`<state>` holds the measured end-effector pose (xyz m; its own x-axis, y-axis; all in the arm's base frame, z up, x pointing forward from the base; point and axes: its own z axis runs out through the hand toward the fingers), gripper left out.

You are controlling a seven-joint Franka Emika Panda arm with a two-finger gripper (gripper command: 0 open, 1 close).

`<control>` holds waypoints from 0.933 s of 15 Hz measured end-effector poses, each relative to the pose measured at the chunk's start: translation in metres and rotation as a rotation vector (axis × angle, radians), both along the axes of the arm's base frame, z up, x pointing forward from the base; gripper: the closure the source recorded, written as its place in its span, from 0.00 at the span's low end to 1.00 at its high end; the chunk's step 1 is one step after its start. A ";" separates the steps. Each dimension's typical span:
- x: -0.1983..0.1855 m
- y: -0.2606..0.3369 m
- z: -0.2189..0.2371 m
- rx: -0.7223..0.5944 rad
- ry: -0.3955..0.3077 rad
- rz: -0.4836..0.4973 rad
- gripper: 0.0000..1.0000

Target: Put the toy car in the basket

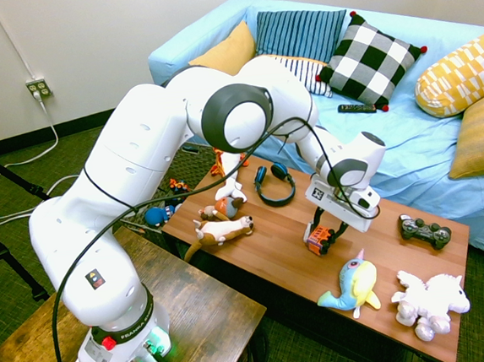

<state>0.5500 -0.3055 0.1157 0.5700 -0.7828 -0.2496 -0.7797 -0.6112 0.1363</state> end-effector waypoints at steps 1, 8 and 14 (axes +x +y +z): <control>-0.005 -0.006 0.013 -0.012 -0.027 -0.003 1.00; -0.027 0.080 0.161 -0.088 -0.224 0.201 1.00; -0.026 0.360 0.246 -0.294 -0.198 0.465 1.00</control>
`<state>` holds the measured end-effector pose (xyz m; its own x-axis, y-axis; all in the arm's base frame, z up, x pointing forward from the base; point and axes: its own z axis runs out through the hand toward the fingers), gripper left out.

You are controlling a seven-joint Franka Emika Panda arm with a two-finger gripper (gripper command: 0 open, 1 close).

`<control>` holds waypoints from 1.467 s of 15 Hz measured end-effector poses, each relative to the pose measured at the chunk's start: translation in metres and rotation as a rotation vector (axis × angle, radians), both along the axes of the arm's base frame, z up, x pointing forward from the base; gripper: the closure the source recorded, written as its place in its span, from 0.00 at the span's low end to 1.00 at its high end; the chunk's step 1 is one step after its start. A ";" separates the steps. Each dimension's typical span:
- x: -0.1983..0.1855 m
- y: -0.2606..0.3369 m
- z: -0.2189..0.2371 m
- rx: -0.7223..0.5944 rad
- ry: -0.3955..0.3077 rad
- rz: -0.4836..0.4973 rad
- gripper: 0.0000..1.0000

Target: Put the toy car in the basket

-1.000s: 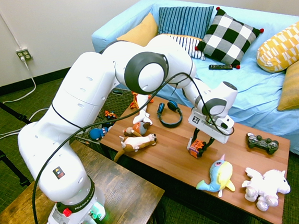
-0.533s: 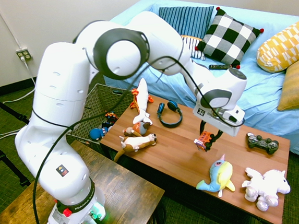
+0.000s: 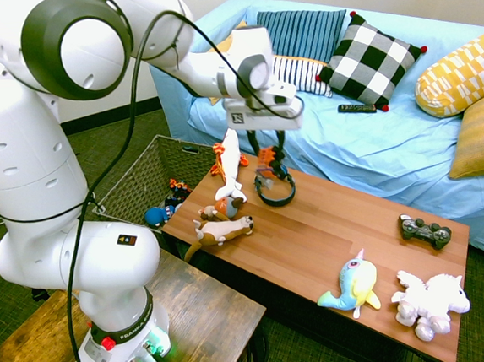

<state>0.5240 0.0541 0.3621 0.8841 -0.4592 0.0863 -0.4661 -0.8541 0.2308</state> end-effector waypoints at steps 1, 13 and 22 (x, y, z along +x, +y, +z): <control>-0.010 0.061 0.011 -0.026 0.022 0.019 1.00; -0.036 0.408 -0.062 -0.132 0.226 0.084 0.00; 0.076 0.277 0.049 0.019 0.157 -0.109 0.00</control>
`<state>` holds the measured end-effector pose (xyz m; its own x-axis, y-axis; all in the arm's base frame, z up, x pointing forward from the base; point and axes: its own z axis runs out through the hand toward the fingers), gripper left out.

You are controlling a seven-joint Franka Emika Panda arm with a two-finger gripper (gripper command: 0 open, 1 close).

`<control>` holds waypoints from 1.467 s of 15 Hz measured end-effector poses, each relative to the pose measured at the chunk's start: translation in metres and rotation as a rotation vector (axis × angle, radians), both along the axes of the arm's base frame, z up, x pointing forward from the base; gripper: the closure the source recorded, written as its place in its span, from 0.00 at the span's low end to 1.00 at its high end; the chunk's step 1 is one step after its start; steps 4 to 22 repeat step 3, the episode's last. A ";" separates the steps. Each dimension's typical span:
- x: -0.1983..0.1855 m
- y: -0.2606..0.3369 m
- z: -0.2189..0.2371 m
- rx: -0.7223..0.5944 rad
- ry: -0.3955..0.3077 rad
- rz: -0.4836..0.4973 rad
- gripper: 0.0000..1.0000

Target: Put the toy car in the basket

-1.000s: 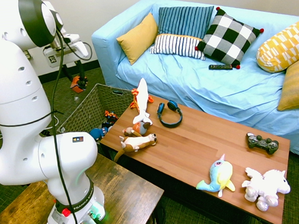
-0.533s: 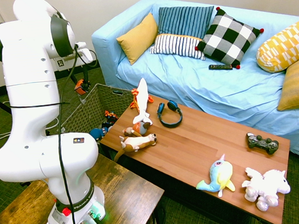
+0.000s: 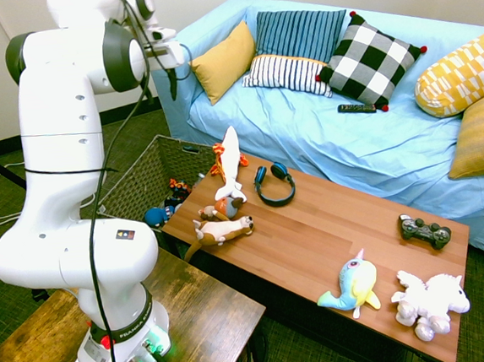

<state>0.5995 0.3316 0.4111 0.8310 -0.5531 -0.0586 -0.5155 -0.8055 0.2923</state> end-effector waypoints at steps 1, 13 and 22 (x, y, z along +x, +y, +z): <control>0.015 -0.045 0.016 0.056 -0.013 -0.049 0.00; 0.034 -0.130 0.029 0.155 -0.035 -0.128 0.00; 0.034 -0.130 0.029 0.155 -0.035 -0.128 0.00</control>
